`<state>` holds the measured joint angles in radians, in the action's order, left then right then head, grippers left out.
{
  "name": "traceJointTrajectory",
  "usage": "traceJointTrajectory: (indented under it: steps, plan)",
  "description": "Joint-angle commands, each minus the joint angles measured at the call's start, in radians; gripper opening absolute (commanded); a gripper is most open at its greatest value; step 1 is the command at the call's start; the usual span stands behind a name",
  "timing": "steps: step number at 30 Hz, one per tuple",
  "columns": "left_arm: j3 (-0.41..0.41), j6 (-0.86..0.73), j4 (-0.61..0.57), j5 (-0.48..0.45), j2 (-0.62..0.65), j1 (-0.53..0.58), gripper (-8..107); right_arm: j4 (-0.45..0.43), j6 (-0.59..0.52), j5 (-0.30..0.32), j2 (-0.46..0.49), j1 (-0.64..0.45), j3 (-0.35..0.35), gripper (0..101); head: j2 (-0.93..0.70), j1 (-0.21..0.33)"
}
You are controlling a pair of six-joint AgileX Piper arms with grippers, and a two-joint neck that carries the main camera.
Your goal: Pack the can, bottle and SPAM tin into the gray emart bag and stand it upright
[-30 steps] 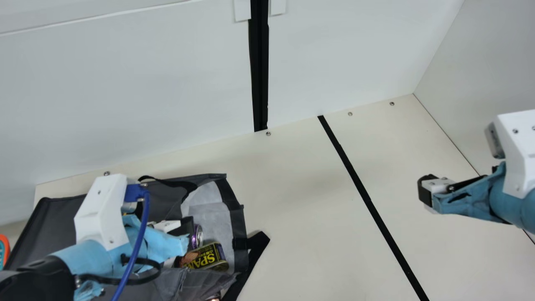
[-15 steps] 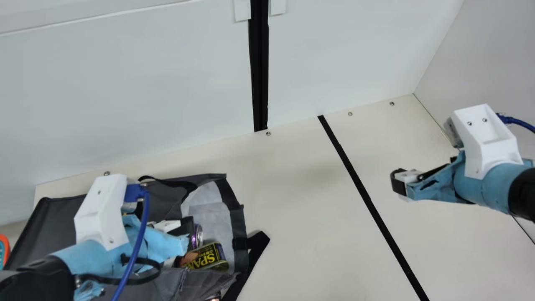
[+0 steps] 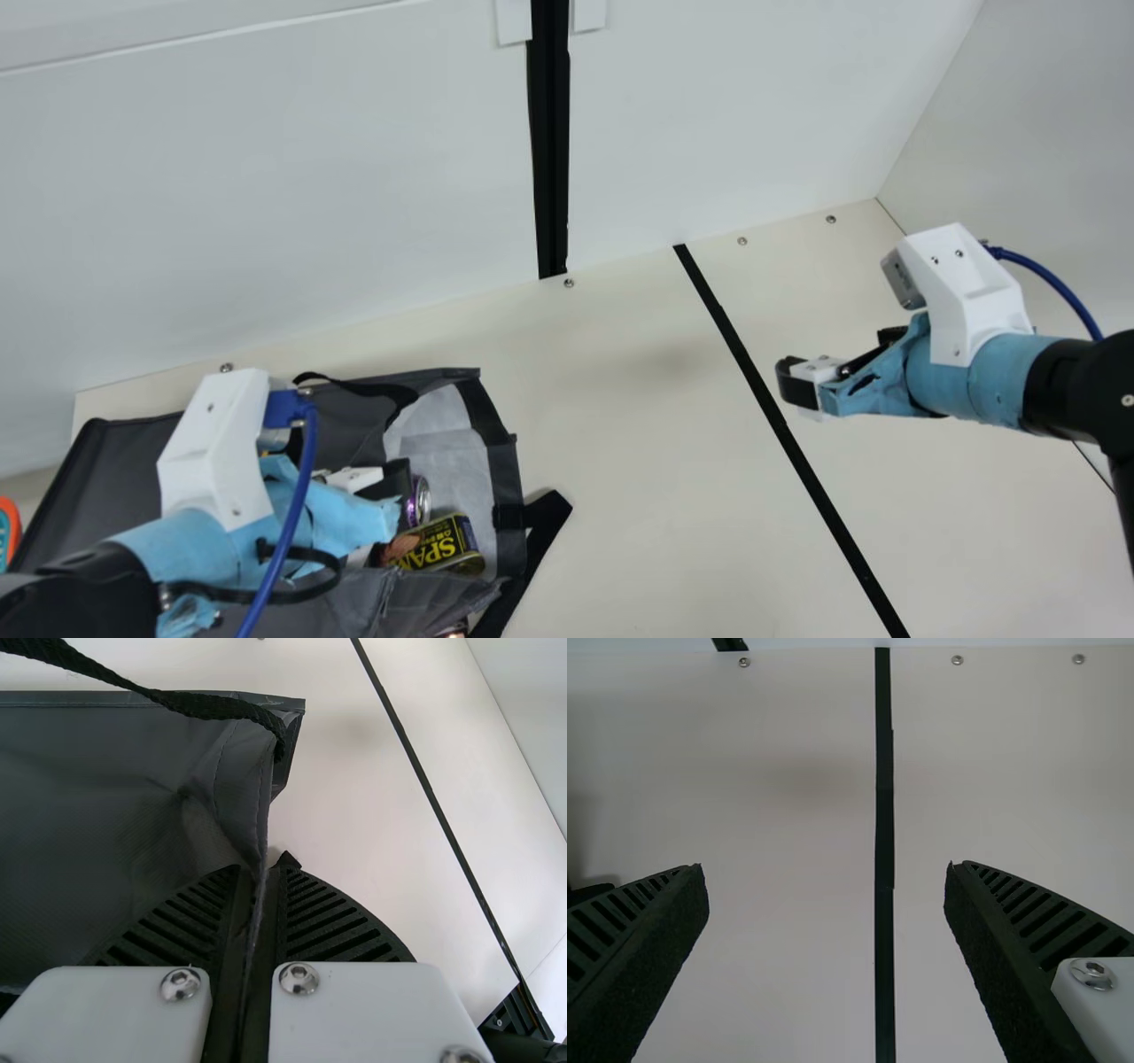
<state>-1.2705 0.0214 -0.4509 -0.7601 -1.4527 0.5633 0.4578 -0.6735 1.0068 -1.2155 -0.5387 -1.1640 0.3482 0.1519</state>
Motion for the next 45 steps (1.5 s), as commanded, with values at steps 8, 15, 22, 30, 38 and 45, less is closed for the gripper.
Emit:
traceJointTrajectory:
  steps: [8, 15, 22, 30, 38, 45]
  plan:
    - [0.0, 0.0, 0.0, 0.0, 0.0, 0.0, -8, 0.073, -0.055, -0.014, -0.034, 0.033, 0.055, 95, 0.001, 0.023]
    - [0.0, 0.0, 0.0, 0.0, 0.0, 0.0, -8, 0.109, -0.082, -0.035, -0.061, 0.084, 0.093, 95, 0.001, 0.023]
    - [0.0, 0.0, 0.0, 0.0, 0.0, 0.0, -8, 0.159, -0.12, -0.04, -0.098, 0.121, 0.109, 95, 0.001, 0.023]
    - [0.0, 0.0, 0.0, 0.0, 0.0, 0.0, -8, 0.208, -0.188, -0.032, -0.15, 0.147, 0.107, 95, 0.001, 0.023]
    - [0.0, 0.0, 0.0, 0.0, 0.0, 0.0, -8, 0.241, -0.253, -0.024, -0.203, 0.177, 0.091, 95, 0.001, 0.023]
    - [0.0, 0.0, 0.0, 0.0, 0.0, 0.0, -8, 0.268, -0.302, -0.019, -0.248, 0.207, 0.083, 95, 0.001, 0.023]
